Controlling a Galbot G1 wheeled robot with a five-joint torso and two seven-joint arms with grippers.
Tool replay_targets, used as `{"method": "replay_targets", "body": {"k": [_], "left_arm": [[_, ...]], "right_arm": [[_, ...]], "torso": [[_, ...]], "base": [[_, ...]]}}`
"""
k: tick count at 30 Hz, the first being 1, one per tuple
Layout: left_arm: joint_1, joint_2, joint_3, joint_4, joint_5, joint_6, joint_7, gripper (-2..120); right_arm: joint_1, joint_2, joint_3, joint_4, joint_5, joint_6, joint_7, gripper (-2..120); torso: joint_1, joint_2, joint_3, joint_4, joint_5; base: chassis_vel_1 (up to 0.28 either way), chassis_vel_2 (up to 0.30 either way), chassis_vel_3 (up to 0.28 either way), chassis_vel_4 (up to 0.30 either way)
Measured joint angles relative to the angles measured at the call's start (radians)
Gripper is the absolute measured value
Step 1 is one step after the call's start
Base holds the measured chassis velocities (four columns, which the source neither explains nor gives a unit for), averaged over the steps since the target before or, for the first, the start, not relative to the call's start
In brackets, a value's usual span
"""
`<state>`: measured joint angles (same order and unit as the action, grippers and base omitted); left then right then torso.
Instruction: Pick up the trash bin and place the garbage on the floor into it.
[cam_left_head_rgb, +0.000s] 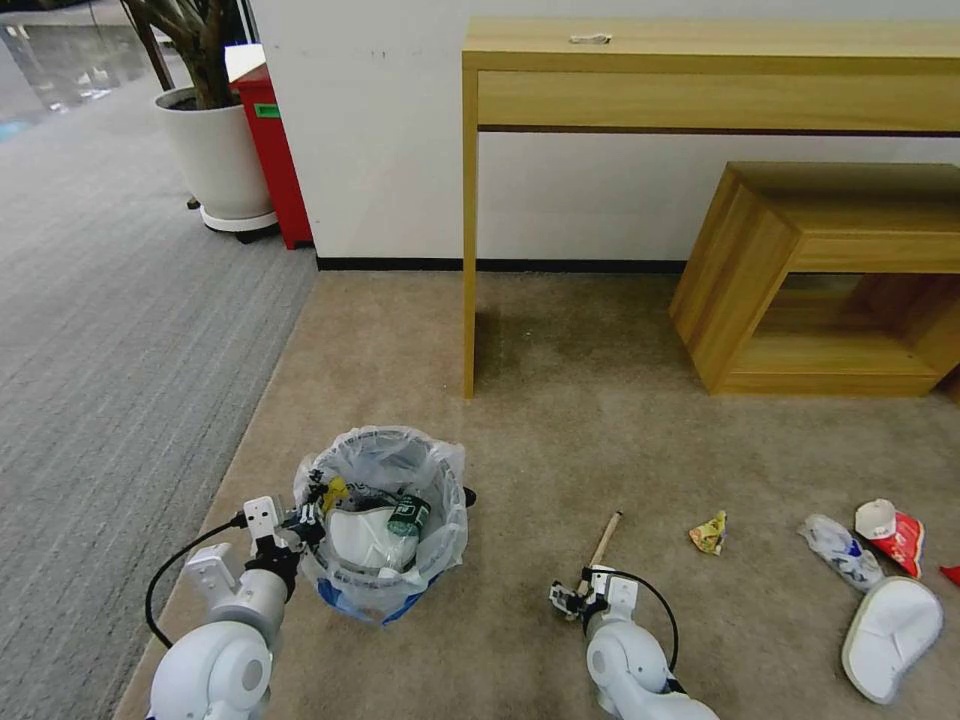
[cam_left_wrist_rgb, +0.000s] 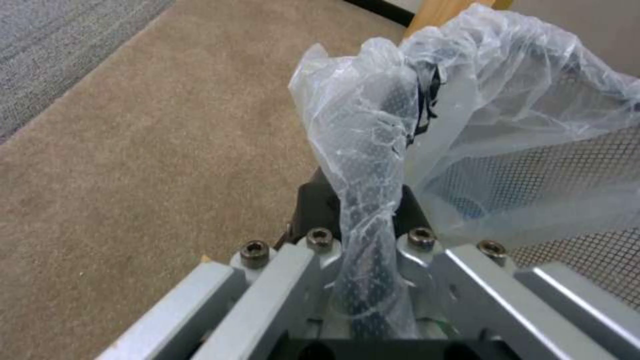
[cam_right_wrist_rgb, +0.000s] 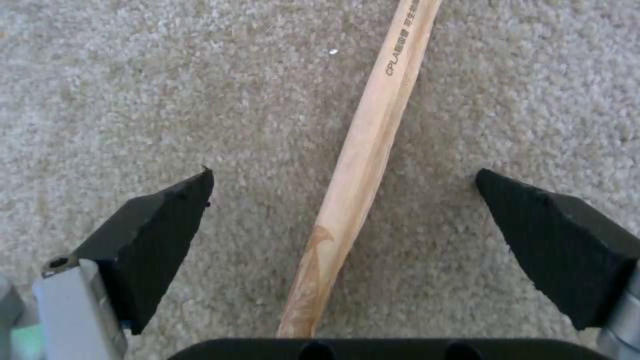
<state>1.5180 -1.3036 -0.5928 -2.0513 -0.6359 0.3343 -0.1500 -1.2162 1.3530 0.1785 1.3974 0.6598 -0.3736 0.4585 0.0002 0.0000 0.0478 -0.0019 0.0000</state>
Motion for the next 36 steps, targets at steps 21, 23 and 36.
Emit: {"method": "replay_targets", "body": {"k": [21,23,36], "left_arm": [[-0.003,0.005,-0.004,0.001,-0.006,-0.003,0.0,3],[-0.004,0.005,-0.004,0.002,-0.007,-0.003,0.0,3],[-0.004,0.002,-0.002,0.002,-0.007,-0.006,0.0,3]], "right_arm": [[-0.006,0.008,-0.002,-0.01,-0.03,0.011,-0.01,99],[-0.01,0.008,-0.003,-0.007,-0.032,0.012,-0.011,99],[-0.037,0.01,-0.02,0.018,-0.056,0.013,-0.009,99]], "torso": [[0.0,0.0,0.0,0.0,-0.0001],[0.0,0.0,0.0,-0.0001,-0.0001],[0.0,0.0,0.0,0.0,0.0]], "base": [[0.0,0.0,0.0,0.0],[0.0,0.0,0.0,0.0],[0.0,0.0,0.0,0.0]]}}
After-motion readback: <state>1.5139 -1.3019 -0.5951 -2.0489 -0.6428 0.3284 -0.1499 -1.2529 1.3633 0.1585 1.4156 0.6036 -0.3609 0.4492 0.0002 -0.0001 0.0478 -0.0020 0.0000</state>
